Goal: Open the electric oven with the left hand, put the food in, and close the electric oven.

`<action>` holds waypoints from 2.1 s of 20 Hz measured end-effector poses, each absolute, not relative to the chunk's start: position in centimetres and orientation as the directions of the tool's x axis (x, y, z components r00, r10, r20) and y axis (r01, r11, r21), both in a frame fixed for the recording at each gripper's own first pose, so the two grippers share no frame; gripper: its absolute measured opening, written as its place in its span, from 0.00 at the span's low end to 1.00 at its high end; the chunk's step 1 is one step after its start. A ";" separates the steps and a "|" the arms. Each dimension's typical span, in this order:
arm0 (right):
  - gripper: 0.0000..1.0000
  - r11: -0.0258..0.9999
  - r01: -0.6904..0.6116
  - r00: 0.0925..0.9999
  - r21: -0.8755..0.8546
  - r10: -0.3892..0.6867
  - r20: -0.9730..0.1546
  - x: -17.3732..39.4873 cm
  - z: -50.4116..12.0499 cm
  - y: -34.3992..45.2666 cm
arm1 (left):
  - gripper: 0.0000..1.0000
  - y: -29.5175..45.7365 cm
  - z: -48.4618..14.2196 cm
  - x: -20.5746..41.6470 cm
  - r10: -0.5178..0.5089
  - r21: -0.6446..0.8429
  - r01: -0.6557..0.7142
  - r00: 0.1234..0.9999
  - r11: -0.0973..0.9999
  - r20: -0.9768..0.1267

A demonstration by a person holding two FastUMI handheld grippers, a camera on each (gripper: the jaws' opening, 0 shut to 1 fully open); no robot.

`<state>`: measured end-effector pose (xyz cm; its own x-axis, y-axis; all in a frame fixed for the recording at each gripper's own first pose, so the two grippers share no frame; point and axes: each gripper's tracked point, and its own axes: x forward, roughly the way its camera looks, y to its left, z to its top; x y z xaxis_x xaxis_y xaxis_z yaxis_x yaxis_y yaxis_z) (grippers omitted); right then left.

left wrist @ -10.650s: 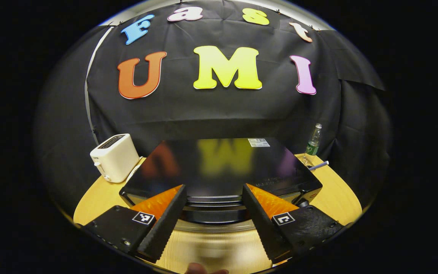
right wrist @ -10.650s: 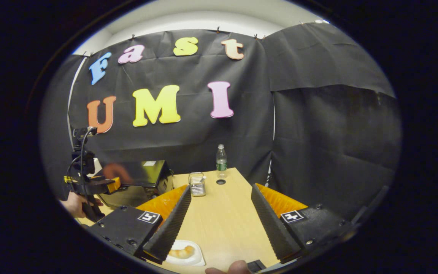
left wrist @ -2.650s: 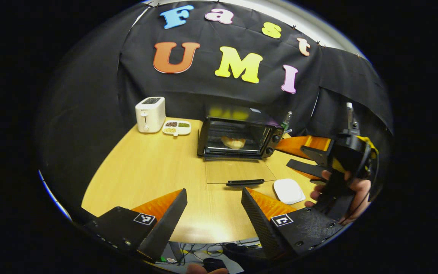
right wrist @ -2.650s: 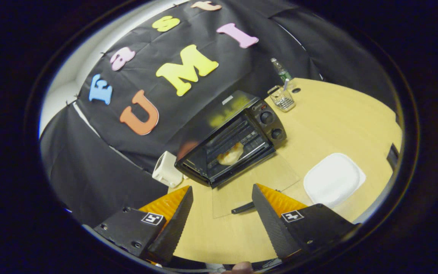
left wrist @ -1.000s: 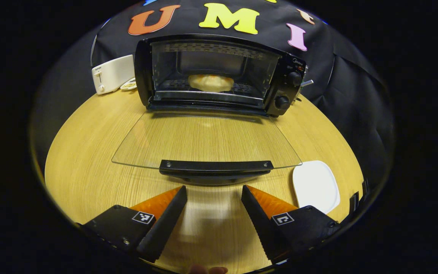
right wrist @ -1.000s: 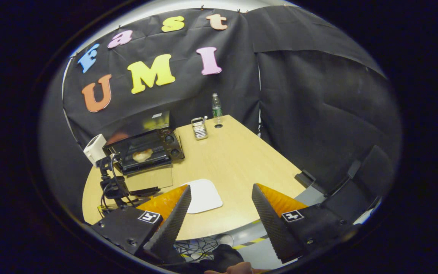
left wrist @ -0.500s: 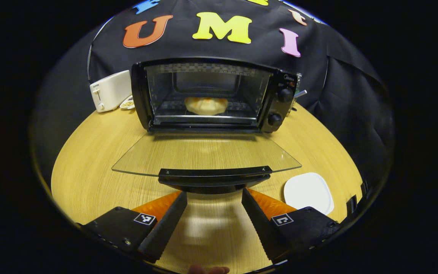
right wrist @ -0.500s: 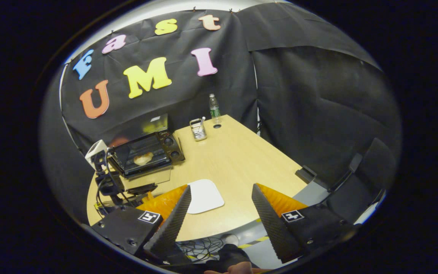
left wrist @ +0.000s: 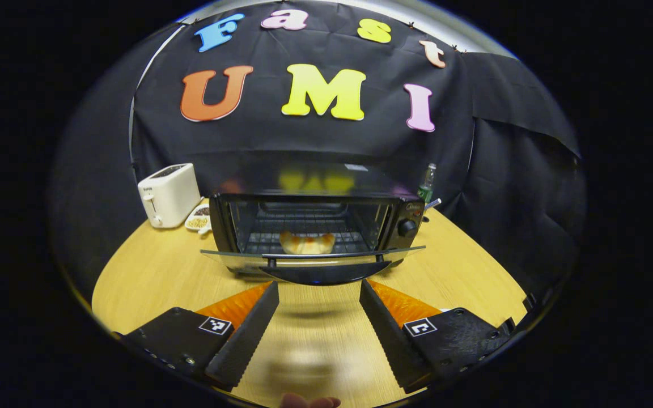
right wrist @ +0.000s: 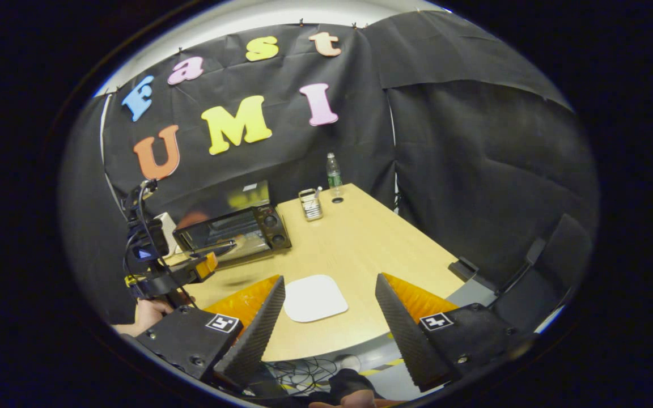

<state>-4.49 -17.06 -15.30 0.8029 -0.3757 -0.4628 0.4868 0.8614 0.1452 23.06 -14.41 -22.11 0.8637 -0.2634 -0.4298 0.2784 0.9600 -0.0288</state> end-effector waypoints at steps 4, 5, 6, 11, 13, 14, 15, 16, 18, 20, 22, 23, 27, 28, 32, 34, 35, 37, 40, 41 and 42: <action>0.97 0.913 0.401 0.852 0.074 -0.342 -0.397 -3.6 -12.0 -14.5 | 0.94 -12.8 -15.8 20.7 -0.290 -0.009 0.303 0.903 0.953 -0.317; 0.97 0.919 0.386 0.862 0.077 -0.330 -0.385 -3.5 -11.2 -14.0 | 0.94 -12.7 -14.5 19.7 -0.299 -0.010 0.310 0.907 0.951 -0.295; 0.97 0.926 0.369 0.873 0.083 -0.315 -0.372 -3.2 -10.6 -13.5 | 0.94 -12.5 -13.0 18.8 -0.307 -0.008 0.317 0.912 0.948 -0.273; 0.97 0.955 0.279 0.922 0.104 -0.236 -0.306 -3.4 -7.7 -11.9 | 0.94 -11.2 -8.5 13.8 -0.280 0.000 0.284 0.942 0.959 -0.183; 0.97 0.964 0.242 0.935 0.112 -0.200 -0.294 -4.5 -7.7 -11.7 | 0.94 -11.5 -9.3 11.8 -0.255 -0.008 0.259 0.944 0.966 -0.209; 0.98 0.967 0.226 0.940 0.114 -0.186 -0.286 -5.3 -7.6 -11.9 | 0.94 -11.9 -9.8 10.7 -0.236 -0.004 0.241 0.945 0.970 -0.228; 0.98 0.969 0.223 0.939 0.108 -0.184 -0.290 -6.2 -7.9 -12.5 | 0.94 -12.1 -10.2 10.2 -0.218 -0.001 0.225 0.946 0.974 -0.239; 0.98 0.969 0.223 0.937 0.104 -0.183 -0.297 -7.4 -8.2 -13.3 | 0.94 -12.4 -10.4 9.7 -0.208 -0.004 0.214 0.946 0.977 -0.247; 0.98 0.968 0.233 0.941 0.089 -0.201 -0.274 -9.5 -7.6 -15.3 | 0.94 -13.5 -10.7 9.1 -0.204 -0.022 0.205 0.949 0.979 -0.241; 0.98 0.966 0.244 0.934 0.081 -0.212 -0.287 -11.4 -8.4 -17.0 | 0.94 -14.1 -12.7 9.1 -0.189 -0.017 0.192 0.942 0.981 -0.279; 0.98 0.962 0.260 0.927 0.086 -0.224 -0.301 -12.5 -8.6 -18.7 | 0.94 -14.7 -14.2 10.3 -0.177 -0.018 0.179 0.939 0.984 -0.294; 0.98 0.957 0.280 0.917 0.077 -0.243 -0.315 -13.1 -8.9 -19.8 | 0.94 -14.5 -15.7 11.5 -0.171 -0.020 0.174 0.934 0.985 -0.314; 0.99 0.917 0.396 0.876 0.056 -0.358 -0.324 -14.5 -8.3 -23.6 | 0.95 -15.8 -20.9 16.6 -0.176 0.002 0.191 0.909 0.982 -0.379; 0.99 0.907 0.419 0.860 0.047 -0.380 -0.340 -14.9 -8.9 -23.9 | 0.94 -16.0 -22.4 18.0 -0.176 0.003 0.193 0.900 0.981 -0.399; 0.99 0.871 0.492 0.794 -0.002 -0.450 -0.408 -15.6 -10.8 -24.6 | 0.94 -16.4 -26.8 23.2 -0.168 0.009 0.193 0.876 0.981 -0.451; 0.99 0.855 0.519 0.764 -0.003 -0.465 -0.448 -15.8 -12.0 -24.3 | 0.95 -16.4 -28.7 25.2 -0.162 0.016 0.193 0.864 0.981 -0.477; 0.99 0.848 0.529 0.751 -0.001 -0.469 -0.464 -15.9 -12.3 -24.1 | 0.95 -16.2 -29.4 25.7 -0.150 0.027 0.188 0.856 0.982 -0.494; 1.00 0.837 0.547 0.739 0.009 -0.478 -0.474 -15.5 -12.4 -23.9 | 0.95 -16.0 -29.8 26.6 -0.153 0.020 0.188 0.852 0.982 -0.500; 1.00 0.832 0.555 0.742 0.007 -0.492 -0.456 -14.6 -11.7 -23.6 | 0.95 -16.0 -27.8 27.6 -0.169 0.038 0.209 0.877 0.977 -0.450; 1.00 0.834 0.552 0.745 0.011 -0.487 -0.456 -14.4 -11.6 -23.4 | 0.94 -15.7 -27.7 27.5 -0.170 0.047 0.215 0.871 0.975 -0.462; 1.00 0.836 0.549 0.750 0.018 -0.483 -0.452 -14.2 -11.4 -23.0 | 0.94 -15.7 -26.9 27.5 -0.175 0.051 0.220 0.878 0.974 -0.445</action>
